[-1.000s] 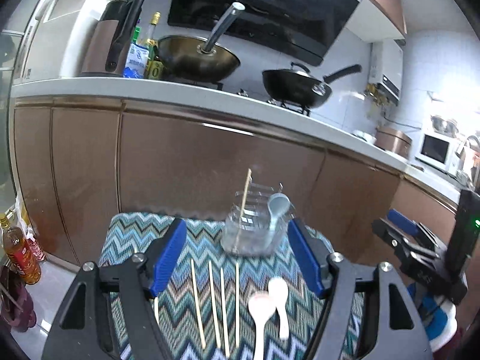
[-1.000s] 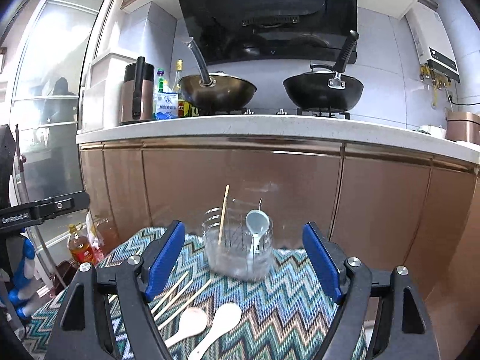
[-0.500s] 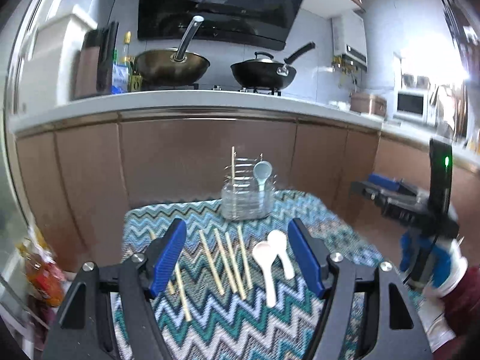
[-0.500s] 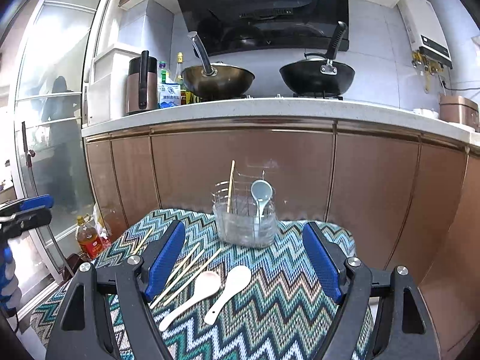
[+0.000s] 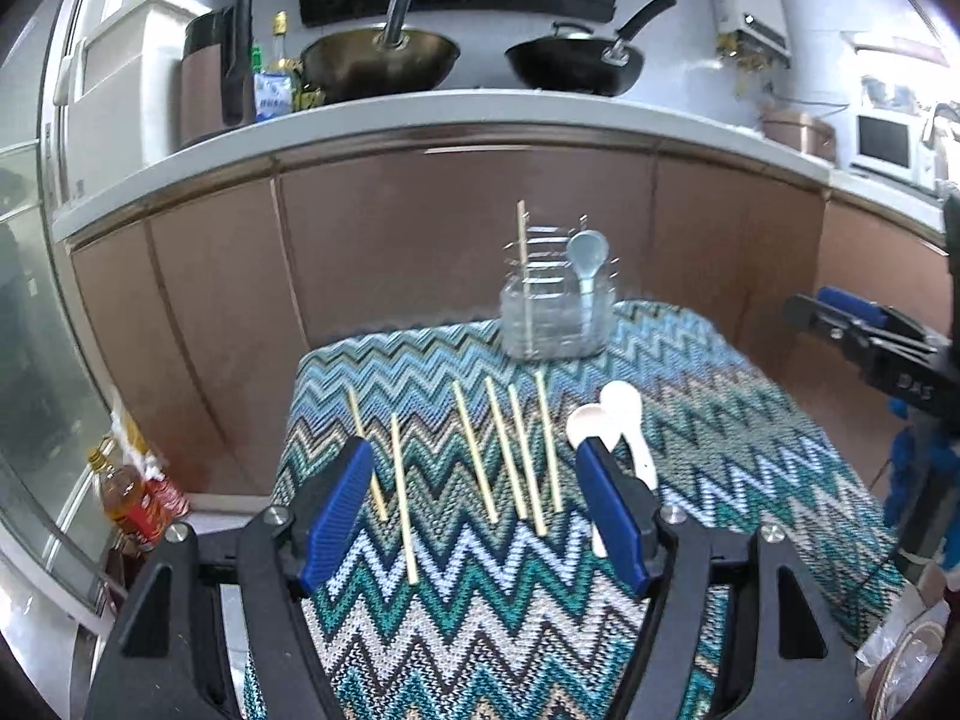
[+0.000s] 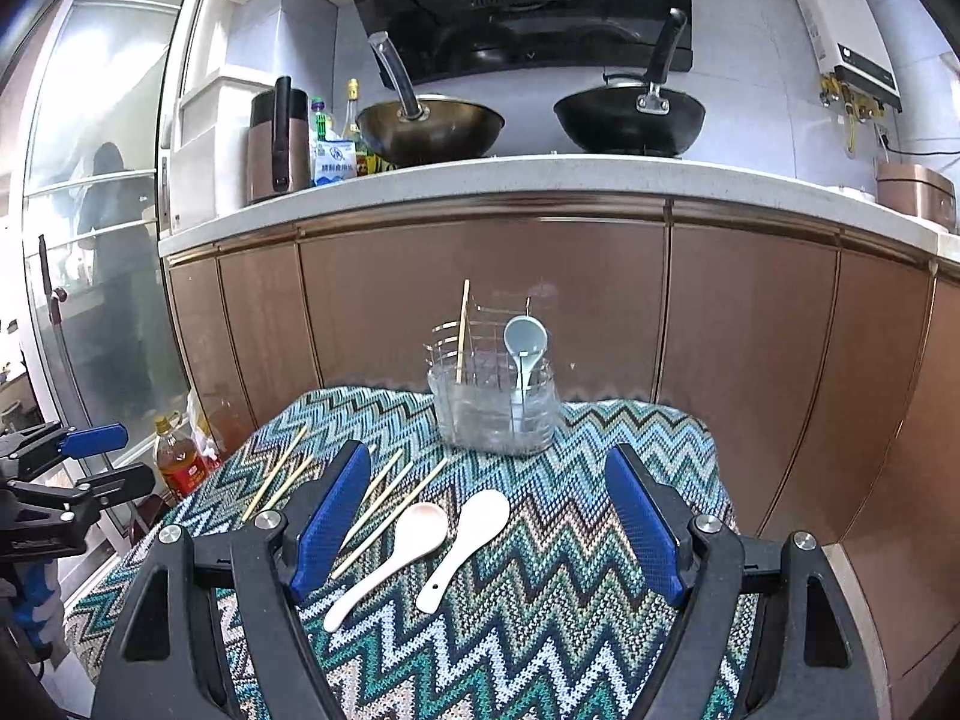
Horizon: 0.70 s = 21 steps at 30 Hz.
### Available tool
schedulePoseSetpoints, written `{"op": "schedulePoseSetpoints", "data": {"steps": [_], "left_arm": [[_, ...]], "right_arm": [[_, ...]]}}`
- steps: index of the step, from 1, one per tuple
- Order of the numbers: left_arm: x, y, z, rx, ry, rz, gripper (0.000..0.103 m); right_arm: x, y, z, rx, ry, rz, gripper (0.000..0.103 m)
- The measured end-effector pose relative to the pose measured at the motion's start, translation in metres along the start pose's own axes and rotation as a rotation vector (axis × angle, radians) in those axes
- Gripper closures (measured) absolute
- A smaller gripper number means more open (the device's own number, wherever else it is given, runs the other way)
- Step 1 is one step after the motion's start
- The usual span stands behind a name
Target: Organize utensils
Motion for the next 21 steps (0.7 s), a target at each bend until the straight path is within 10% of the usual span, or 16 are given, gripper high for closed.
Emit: {"op": "schedulePoseSetpoints", "data": {"steps": [15, 21], "left_arm": [[0.034, -0.015, -0.005, -0.035, 0.054, -0.067, 0.037], [0.042, -0.021, -0.003, -0.02, 0.033, -0.078, 0.085]], "right_arm": [[0.028, -0.022, -0.011, -0.009, 0.017, -0.082, 0.04], [0.036, -0.028, -0.013, -0.015, 0.026, -0.105, 0.052]]}}
Point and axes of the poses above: each gripper's, at about its wrist camera, not at the fingertips, and x roughly the way its jaws point, z to its right, y to its top, the point moved 6 cm from there along x, roughly the way its jaws point
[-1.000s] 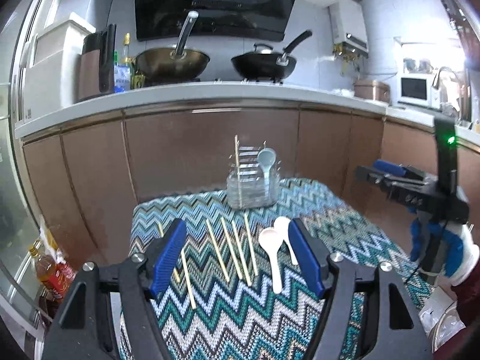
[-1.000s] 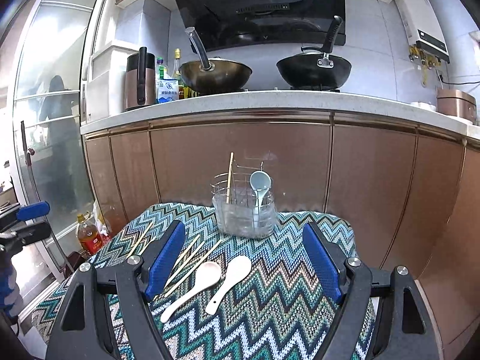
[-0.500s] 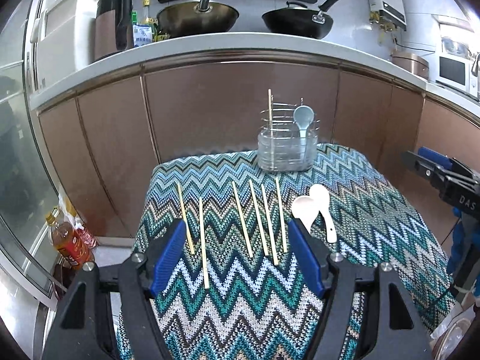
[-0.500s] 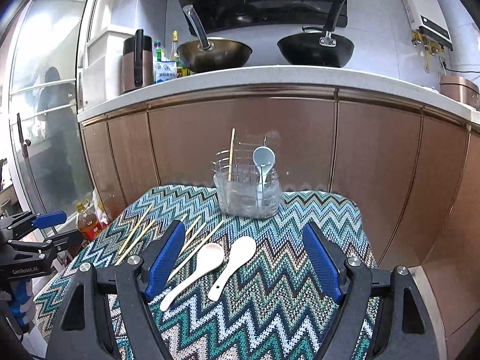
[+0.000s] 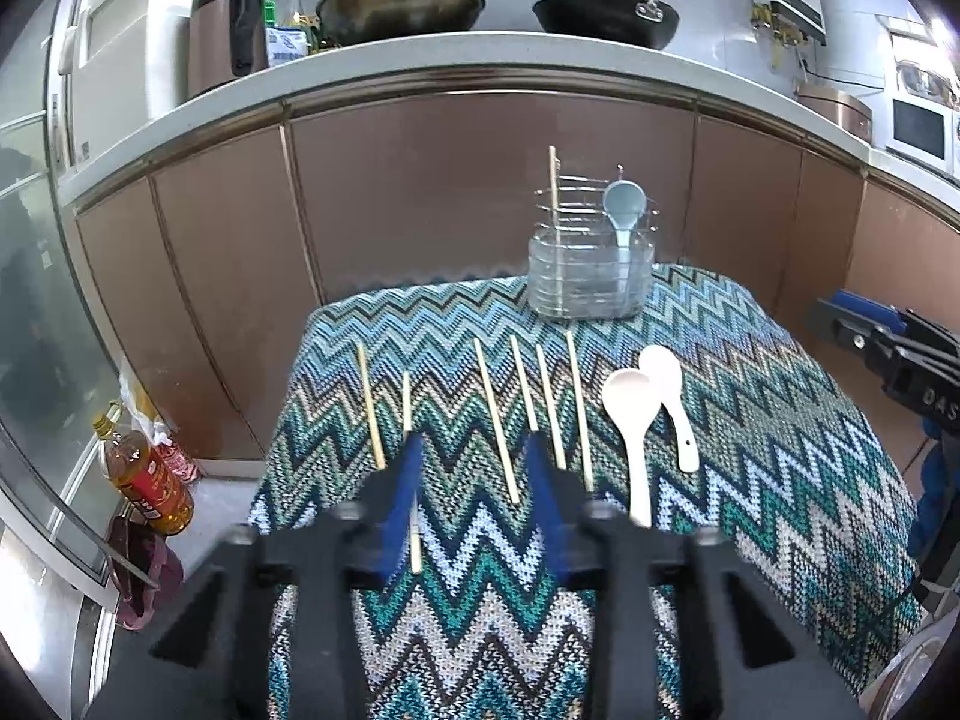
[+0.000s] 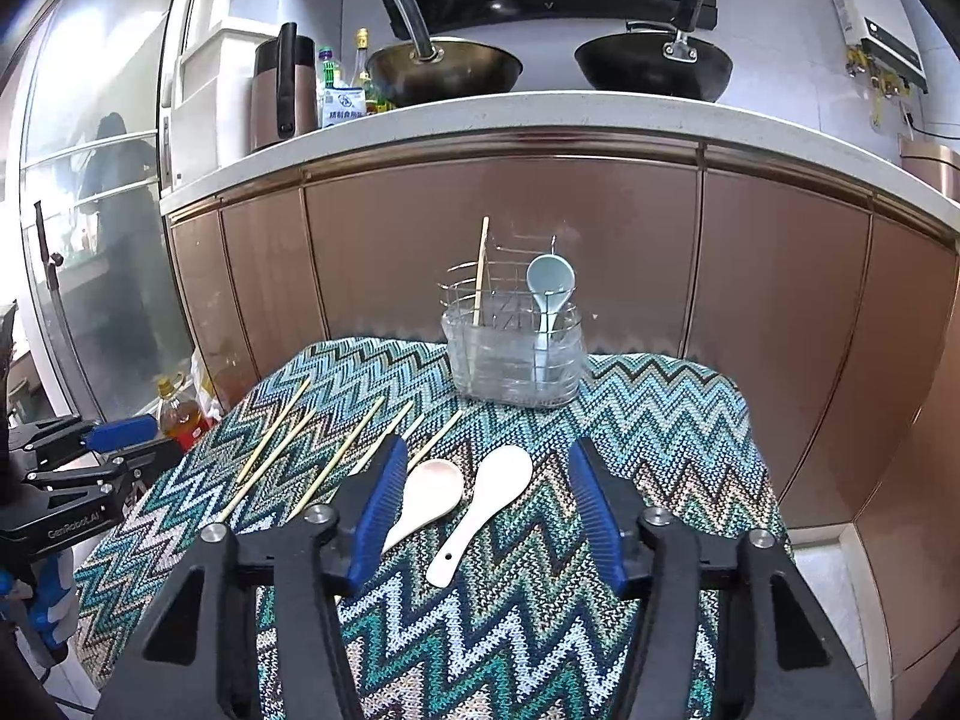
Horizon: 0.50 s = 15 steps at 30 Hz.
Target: Organize utensils
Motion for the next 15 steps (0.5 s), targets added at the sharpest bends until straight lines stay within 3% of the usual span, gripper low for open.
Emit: {"op": "schedulePoseSetpoints", "data": {"steps": [4, 7, 9, 12, 15], "left_arm": [[-0.001, -0.001, 0.005, 0.008, -0.045, 0.024, 0.103], [-0.009, 0.002, 0.008, 0.005, -0.075, 0.066, 0.103], [-0.017, 0.007, 0.012, 0.029, -0.069, 0.116, 0.103], [-0.027, 0.014, 0.018, 0.063, -0.044, 0.178, 0.103], [-0.035, 0.02, 0.024, 0.096, -0.011, 0.236, 0.103]], "right_arm": [[0.005, -0.002, -0.002, -0.006, 0.0, -0.012, 0.058], [0.007, -0.004, -0.001, -0.002, -0.007, -0.013, 0.073], [0.007, -0.004, 0.001, 0.006, -0.003, -0.007, 0.089], [0.005, -0.004, 0.003, 0.01, -0.001, 0.012, 0.1], [0.003, -0.001, 0.004, 0.001, -0.005, 0.03, 0.103]]}}
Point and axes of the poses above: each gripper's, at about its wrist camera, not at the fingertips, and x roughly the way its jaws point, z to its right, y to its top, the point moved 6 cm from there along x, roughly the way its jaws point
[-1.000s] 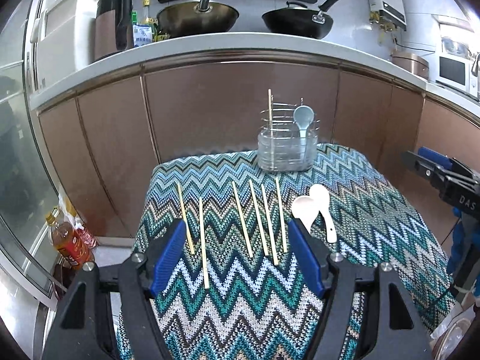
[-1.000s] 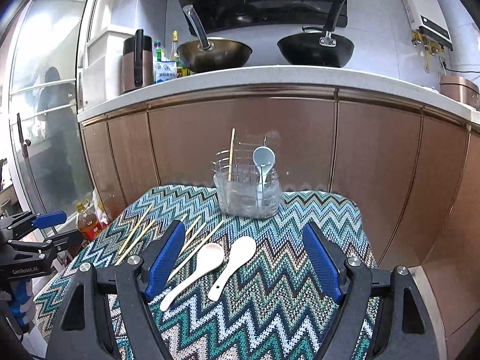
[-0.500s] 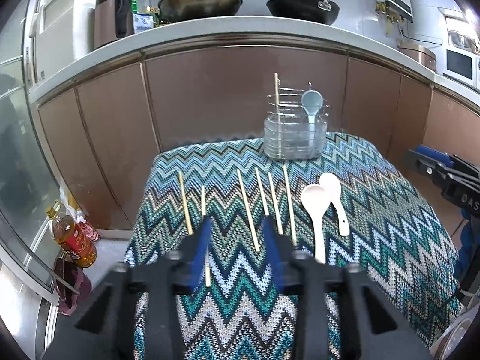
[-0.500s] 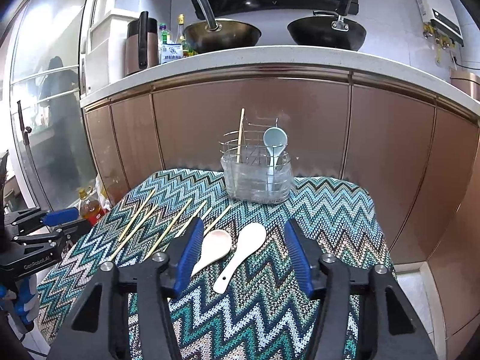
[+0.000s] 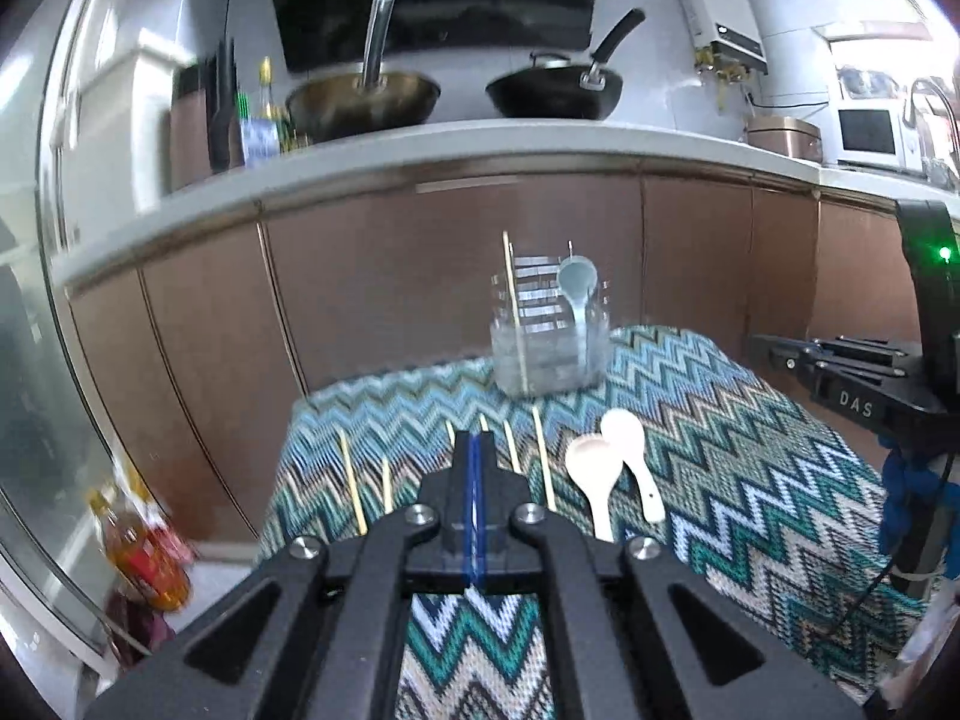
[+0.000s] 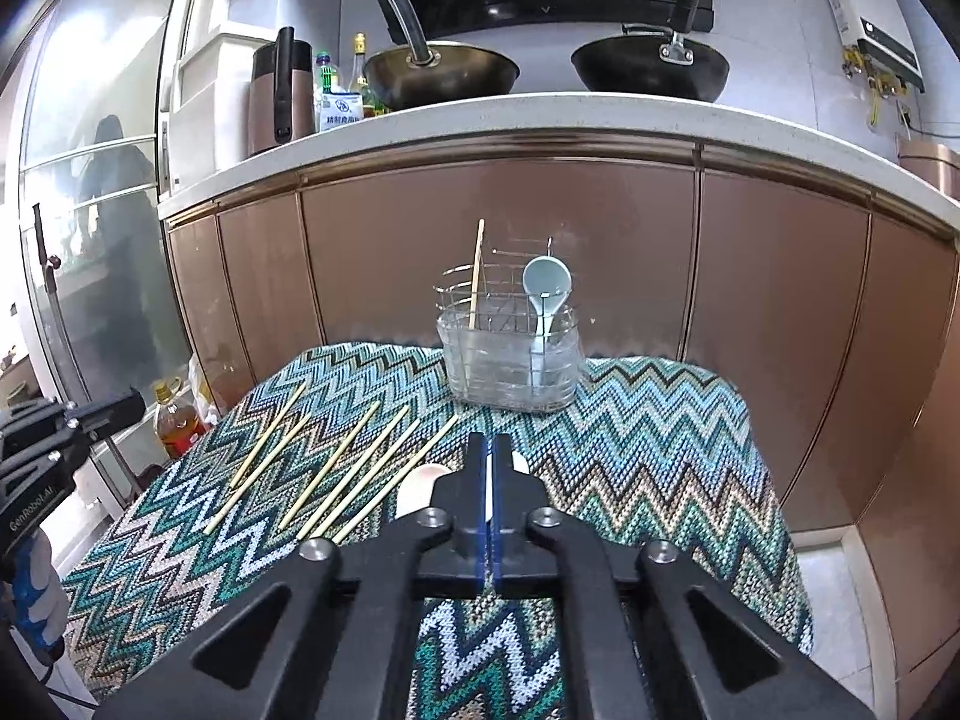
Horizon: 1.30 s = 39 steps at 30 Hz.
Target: Organize utensils
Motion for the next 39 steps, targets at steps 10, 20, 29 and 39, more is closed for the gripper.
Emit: {"op": "schedulePoseSetpoints", "data": {"steps": [10, 20, 29, 39], "left_arm": [[-0.01, 0.011, 0.014, 0.109, 0.098, 0.125, 0.103], [-0.014, 0.013, 0.004, 0.086, 0.123, 0.152, 0.103], [-0.006, 0.012, -0.006, 0.017, 0.103, 0.1, 0.103], [-0.008, 0.013, -0.005, 0.001, 0.063, 0.085, 0.095]], "right_arm": [[0.001, 0.008, -0.002, -0.012, 0.008, 0.017, 0.103], [-0.009, 0.019, -0.028, -0.08, 0.059, 0.07, 0.103], [-0.028, 0.033, -0.048, -0.133, 0.086, 0.143, 0.103], [-0.036, 0.036, -0.045, -0.124, 0.087, 0.169, 0.073]]}}
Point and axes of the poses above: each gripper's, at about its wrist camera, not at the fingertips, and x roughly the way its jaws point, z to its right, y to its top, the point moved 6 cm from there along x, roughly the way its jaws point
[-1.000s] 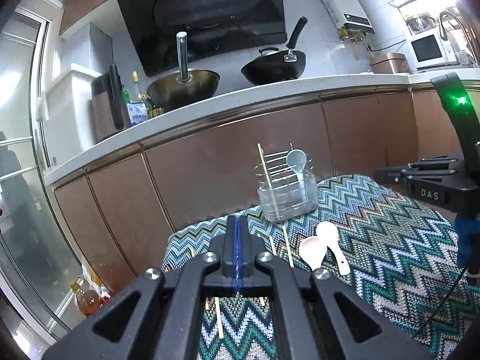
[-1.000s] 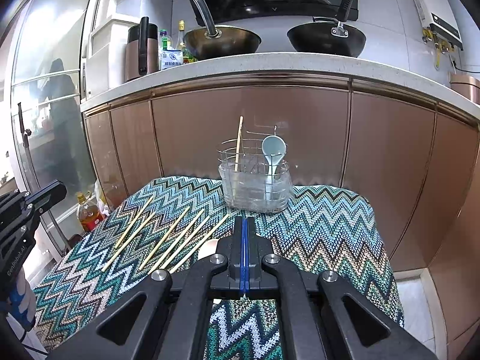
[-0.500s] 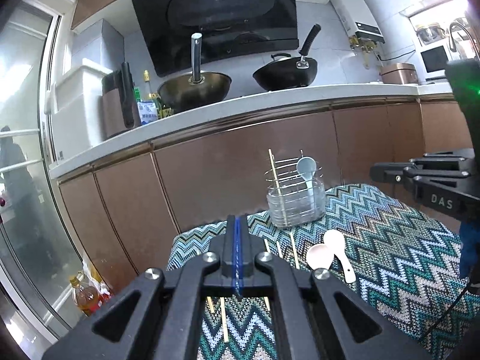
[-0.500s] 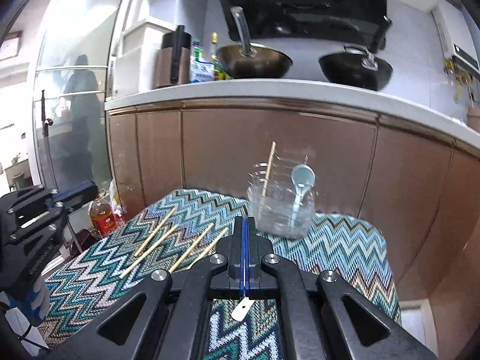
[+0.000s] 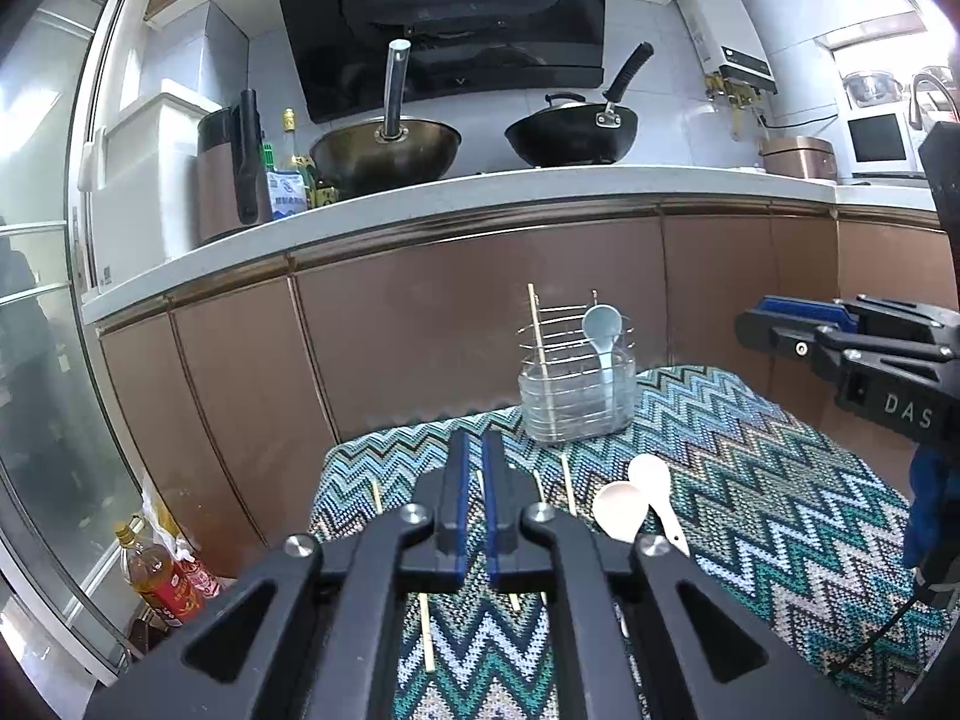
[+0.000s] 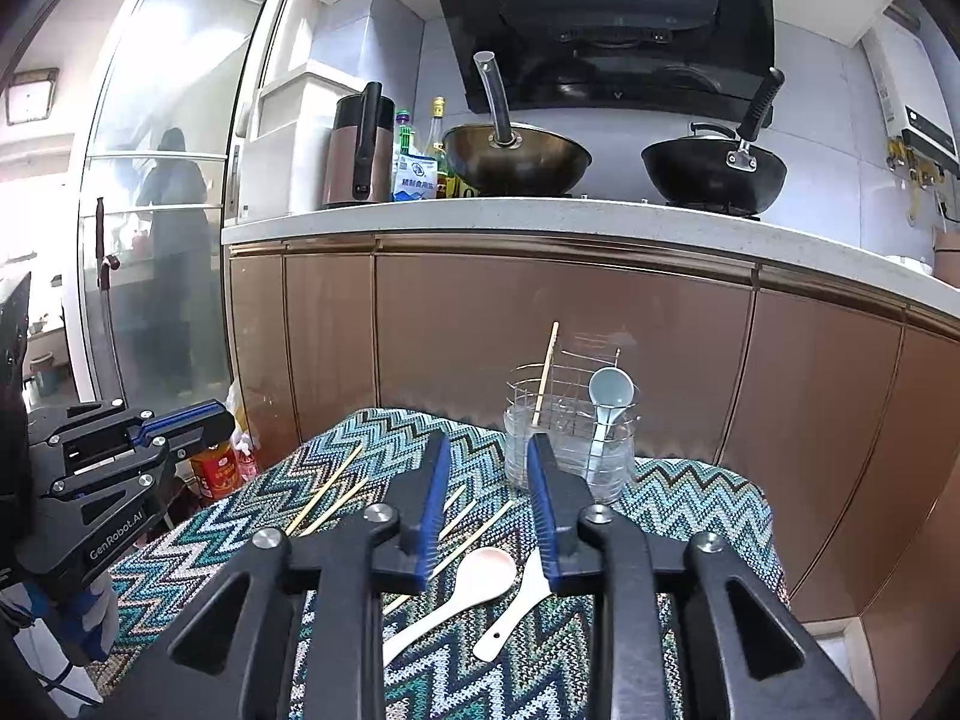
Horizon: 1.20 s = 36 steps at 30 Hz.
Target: Organize utensils
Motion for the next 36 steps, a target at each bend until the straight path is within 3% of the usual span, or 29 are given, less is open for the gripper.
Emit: {"op": "schedulePoseSetpoints", "data": {"steps": [2, 4, 7, 8, 9, 13, 15, 22, 29, 32, 35, 36], "left_arm": [[-0.001, 0.0, 0.0, -0.008, -0.008, 0.001, 0.08], [-0.005, 0.002, -0.001, -0.021, -0.003, 0.025, 0.057], [-0.01, 0.005, 0.0, -0.007, 0.019, 0.056, 0.058], [-0.01, 0.005, 0.0, -0.006, 0.023, 0.059, 0.061], [-0.009, 0.005, -0.001, -0.009, 0.022, 0.056, 0.067], [-0.005, 0.004, -0.002, -0.008, 0.027, 0.038, 0.096], [-0.004, 0.002, -0.001, 0.005, 0.032, 0.031, 0.102], [-0.006, 0.0, 0.004, 0.039, 0.039, 0.045, 0.103], [0.004, -0.004, -0.002, 0.001, 0.021, -0.008, 0.1], [0.009, -0.007, -0.002, -0.002, 0.014, -0.033, 0.099], [0.014, -0.009, 0.0, -0.008, -0.001, -0.057, 0.088], [0.015, -0.01, -0.001, -0.014, -0.004, -0.062, 0.077]], "right_arm": [[0.0, 0.0, 0.0, 0.001, -0.002, 0.0, 0.067], [0.0, 0.0, 0.001, 0.002, -0.004, -0.001, 0.064], [0.002, -0.001, 0.002, 0.002, -0.008, -0.014, 0.067], [0.003, -0.002, 0.002, 0.001, -0.007, -0.019, 0.083], [0.005, -0.003, 0.002, -0.001, -0.007, -0.027, 0.094], [0.006, -0.006, 0.002, -0.007, -0.006, -0.041, 0.101], [0.007, -0.007, 0.002, -0.01, -0.007, -0.049, 0.103], [0.011, -0.012, -0.001, -0.015, -0.001, -0.07, 0.103], [0.015, -0.013, 0.008, 0.028, -0.007, -0.076, 0.103], [0.016, -0.013, 0.011, 0.044, 0.003, -0.07, 0.091], [0.017, -0.013, 0.012, 0.041, 0.01, -0.065, 0.077], [0.018, -0.013, 0.012, 0.041, 0.011, -0.064, 0.076]]}}
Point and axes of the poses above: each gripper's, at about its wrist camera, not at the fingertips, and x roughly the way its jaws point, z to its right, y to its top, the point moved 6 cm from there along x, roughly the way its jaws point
